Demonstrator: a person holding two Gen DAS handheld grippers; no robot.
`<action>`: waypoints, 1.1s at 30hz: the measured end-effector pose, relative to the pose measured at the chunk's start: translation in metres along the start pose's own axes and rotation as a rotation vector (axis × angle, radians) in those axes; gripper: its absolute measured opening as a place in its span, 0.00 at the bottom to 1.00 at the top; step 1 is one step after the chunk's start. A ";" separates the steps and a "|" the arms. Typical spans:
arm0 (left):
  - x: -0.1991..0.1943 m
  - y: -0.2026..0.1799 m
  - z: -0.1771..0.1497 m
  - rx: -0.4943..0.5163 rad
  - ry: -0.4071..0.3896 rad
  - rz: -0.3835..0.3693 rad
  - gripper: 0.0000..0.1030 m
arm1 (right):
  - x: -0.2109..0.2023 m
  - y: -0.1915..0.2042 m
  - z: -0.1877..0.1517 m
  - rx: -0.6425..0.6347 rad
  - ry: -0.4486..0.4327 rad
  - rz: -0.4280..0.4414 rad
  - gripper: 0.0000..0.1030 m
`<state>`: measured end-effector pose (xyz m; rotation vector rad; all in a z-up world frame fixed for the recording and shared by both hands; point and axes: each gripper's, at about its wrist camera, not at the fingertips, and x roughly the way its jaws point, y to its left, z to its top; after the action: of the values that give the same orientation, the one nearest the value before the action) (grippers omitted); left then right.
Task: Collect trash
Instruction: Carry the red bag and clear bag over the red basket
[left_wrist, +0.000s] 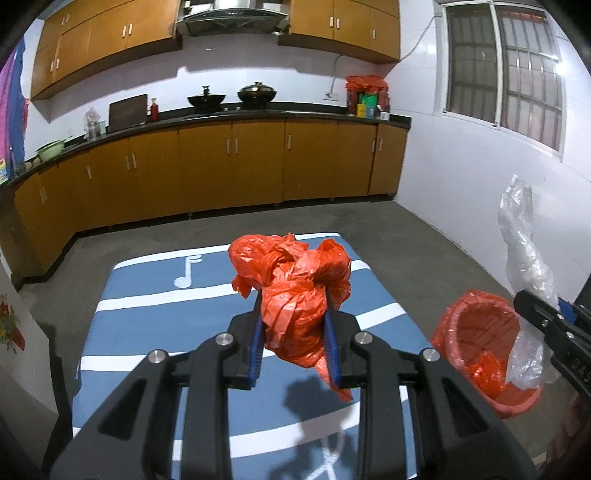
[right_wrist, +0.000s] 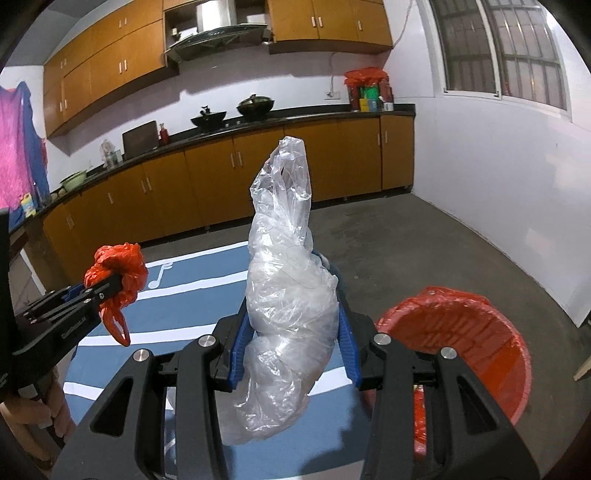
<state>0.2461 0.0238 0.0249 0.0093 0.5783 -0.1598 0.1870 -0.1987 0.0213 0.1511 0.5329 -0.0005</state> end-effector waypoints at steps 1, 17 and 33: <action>-0.001 -0.004 0.000 0.005 0.001 -0.008 0.27 | -0.002 -0.003 -0.001 0.003 -0.001 -0.004 0.41; 0.005 -0.093 0.000 0.086 0.027 -0.167 0.27 | -0.022 -0.073 -0.007 0.106 -0.010 -0.126 0.41; 0.030 -0.193 -0.012 0.135 0.093 -0.383 0.27 | -0.031 -0.141 -0.023 0.221 0.017 -0.234 0.41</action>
<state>0.2351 -0.1706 0.0054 0.0369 0.6572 -0.5727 0.1435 -0.3358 -0.0029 0.3041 0.5645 -0.2873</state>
